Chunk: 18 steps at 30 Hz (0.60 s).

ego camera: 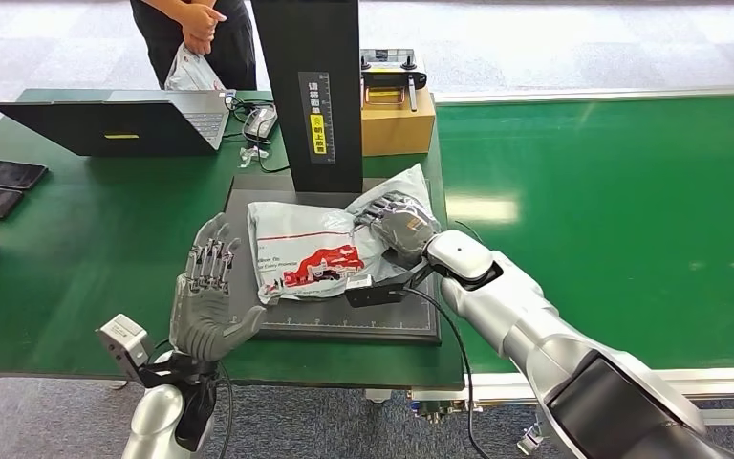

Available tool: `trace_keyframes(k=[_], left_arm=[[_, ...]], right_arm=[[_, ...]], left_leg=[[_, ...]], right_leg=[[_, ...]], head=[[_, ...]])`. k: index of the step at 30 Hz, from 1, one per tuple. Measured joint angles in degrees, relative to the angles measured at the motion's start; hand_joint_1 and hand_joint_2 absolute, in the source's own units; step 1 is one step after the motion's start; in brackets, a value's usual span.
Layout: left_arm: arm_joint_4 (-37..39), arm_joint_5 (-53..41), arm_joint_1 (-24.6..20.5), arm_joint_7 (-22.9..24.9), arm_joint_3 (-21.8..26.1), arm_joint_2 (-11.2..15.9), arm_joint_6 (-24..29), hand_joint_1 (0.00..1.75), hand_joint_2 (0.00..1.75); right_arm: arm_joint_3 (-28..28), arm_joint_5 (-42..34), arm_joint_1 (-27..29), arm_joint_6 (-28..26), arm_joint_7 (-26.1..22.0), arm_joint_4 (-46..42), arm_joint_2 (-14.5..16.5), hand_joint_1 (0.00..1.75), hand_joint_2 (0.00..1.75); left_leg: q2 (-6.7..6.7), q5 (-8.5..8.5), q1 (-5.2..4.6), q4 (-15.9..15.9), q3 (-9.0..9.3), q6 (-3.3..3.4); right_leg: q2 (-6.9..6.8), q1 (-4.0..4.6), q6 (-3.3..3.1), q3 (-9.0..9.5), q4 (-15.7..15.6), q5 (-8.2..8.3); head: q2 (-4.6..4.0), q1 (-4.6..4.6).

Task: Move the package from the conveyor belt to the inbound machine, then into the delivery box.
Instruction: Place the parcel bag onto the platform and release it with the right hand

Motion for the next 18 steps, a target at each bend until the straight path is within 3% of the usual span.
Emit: trace_keyframes(k=[6,12,15,18], left_arm=[[0.7,0.0,-0.3,-0.2,-0.6,0.1,0.1,0.0,1.75],[1.6,0.4,-0.5,-0.6,-1.0,0.3,0.7,0.0,1.75],[2.1,0.6,-0.4,-0.9,-1.1,0.4,1.1,0.0,1.75],[2.3,0.8,-0.4,-1.2,-1.2,0.5,1.4,0.0,1.75]], right_arm=[[-1.4,0.0,0.9,-2.6,-0.5,0.4,1.6,0.0,1.75],[-4.2,-3.9,2.6,-6.2,-4.3,-1.0,2.2,0.0,1.75],[-7.1,-10.4,4.0,-4.1,-6.9,-2.4,2.4,0.0,1.75],[-11.5,-20.2,6.0,1.2,-10.7,-4.6,2.5,0.0,1.75]], left_leg=[[0.0,0.0,0.0,0.0,-0.01,0.0],[0.0,0.0,0.0,0.0,-0.01,0.0],[0.0,0.0,0.0,0.0,-0.02,0.0],[-0.01,0.0,0.0,0.0,-0.02,0.0]], right_leg=[[0.0,0.0,0.0,-0.01,0.0,0.0],[0.0,-0.01,0.0,0.0,0.0,0.0],[-0.01,-0.01,0.0,0.0,0.0,0.0],[-0.01,-0.01,0.0,0.0,0.0,0.0]], head=[[0.0,0.01],[0.0,0.0],[0.0,0.0],[0.0,-0.01]])
